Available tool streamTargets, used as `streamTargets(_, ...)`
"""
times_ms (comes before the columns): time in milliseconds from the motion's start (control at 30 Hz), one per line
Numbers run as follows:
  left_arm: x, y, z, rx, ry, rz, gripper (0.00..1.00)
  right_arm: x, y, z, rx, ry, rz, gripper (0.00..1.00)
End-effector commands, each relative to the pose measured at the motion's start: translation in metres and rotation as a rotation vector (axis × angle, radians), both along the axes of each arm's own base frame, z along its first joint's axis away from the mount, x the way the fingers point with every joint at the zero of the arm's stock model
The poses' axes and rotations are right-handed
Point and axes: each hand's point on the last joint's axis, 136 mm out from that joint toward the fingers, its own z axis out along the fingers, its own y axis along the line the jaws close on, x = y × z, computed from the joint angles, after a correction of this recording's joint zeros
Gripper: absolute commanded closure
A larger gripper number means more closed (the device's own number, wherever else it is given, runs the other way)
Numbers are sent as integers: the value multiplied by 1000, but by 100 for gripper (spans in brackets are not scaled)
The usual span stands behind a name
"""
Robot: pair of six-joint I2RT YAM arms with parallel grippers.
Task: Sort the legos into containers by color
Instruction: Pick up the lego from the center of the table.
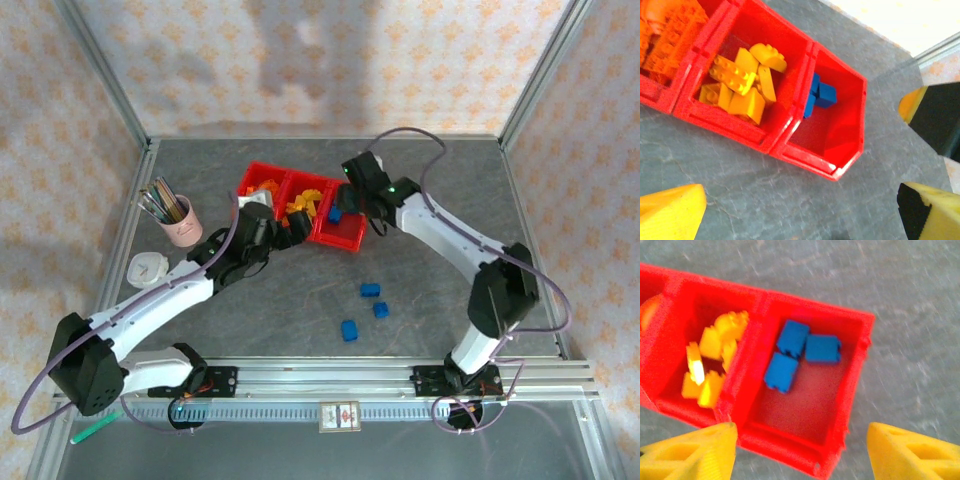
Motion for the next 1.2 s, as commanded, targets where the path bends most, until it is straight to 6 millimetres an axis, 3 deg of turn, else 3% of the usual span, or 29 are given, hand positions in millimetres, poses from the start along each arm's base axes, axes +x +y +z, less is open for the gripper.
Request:
streamTargets(0, -14, -1, -10, 1, 30, 12, 1, -32, -18, -18, -10, 54, -47, 30)
streamTargets(233, -37, -17, -29, -38, 64, 0, 1, -94, -33, -65, 15, 153, -59, 27)
streamTargets(467, -48, -29, -46, -36, 96, -17, 1, -125, -35, -114, -9, 261, -36, 23)
streamTargets(700, -51, -24, -52, -39, 100, 9, 1, -138, -29, -143, 11, 312, -29, 22)
streamTargets(1167, -54, -15, -56, -29, 101, 41, 1, -135, -26, -160, -75, 319, -8, 29)
